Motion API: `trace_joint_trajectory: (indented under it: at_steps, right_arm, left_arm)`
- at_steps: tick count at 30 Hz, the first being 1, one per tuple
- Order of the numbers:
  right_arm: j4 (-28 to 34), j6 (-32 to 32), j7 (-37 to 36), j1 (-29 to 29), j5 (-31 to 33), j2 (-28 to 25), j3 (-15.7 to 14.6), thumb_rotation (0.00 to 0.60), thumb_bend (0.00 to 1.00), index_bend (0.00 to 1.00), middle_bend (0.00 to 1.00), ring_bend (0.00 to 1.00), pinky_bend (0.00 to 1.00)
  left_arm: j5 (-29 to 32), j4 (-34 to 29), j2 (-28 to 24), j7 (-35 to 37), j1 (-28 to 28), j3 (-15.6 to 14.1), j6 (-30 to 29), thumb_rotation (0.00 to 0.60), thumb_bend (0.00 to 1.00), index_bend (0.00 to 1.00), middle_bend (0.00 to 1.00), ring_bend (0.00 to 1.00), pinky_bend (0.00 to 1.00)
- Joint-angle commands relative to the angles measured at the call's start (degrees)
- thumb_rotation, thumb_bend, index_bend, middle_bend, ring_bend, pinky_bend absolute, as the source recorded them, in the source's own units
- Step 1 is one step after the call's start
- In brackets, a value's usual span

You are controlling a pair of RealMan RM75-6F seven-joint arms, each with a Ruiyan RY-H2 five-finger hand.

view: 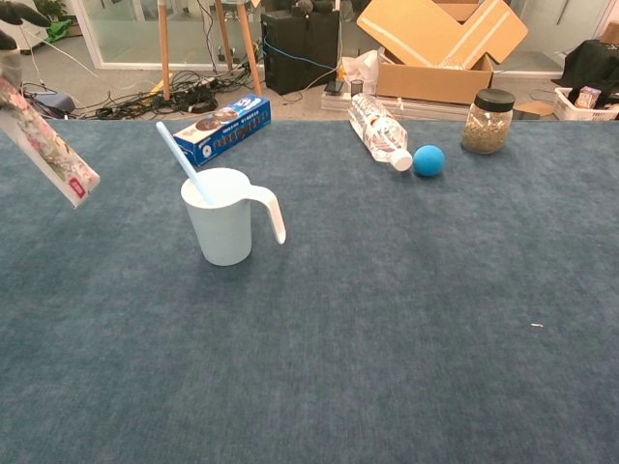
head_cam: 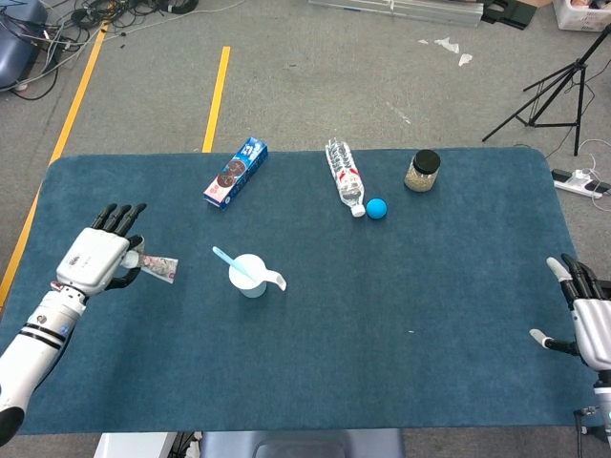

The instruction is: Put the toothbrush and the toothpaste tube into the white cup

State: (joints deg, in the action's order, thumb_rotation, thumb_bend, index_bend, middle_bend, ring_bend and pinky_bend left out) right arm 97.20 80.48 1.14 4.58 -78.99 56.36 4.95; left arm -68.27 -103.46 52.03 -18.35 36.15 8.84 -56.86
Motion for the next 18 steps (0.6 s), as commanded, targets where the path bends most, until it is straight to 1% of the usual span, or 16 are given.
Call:
trace_joint_trajectory:
  at_steps: [1,11,14,18]
  right_arm:
    - [0.0,0.3,-0.1,-0.1,-0.1,0.0,0.0,0.600,0.00,0.03,0.04,0.06,0.50]
    - [-0.1,1.0,-0.4,-0.5,-0.3,-0.1,0.1,0.600,0.00,0.03,0.04,0.06,0.50]
    - [-0.1,1.1,-0.4,-0.6,-0.4,-0.1,0.1,0.600,0.00,0.03,0.04,0.06,0.50]
    - [-0.1,1.1,-0.4,-0.6,-0.5,-0.1,0.1,0.600,0.00,0.03,0.04,0.06,0.50]
  left_arm:
    - [1.4,-3.0,-2.4,0.8,0.6,1.4,0.1,0.600,0.38,0.69,0.00,0.00,0.00]
    - [4.2,-10.6,-8.6,1.8,2.6,3.3,3.4,0.600,0.38,0.71,0.00,0.00,0.00]
    - [4.8,-12.4,-9.5,3.2,3.2,3.8,4.6,0.600,0.38,0.71,0.00,0.00,0.00]
    - [4.6,-13.2,-9.2,3.2,4.2,3.8,6.0,0.600,0.38,0.71,0.00,0.00,0.00]
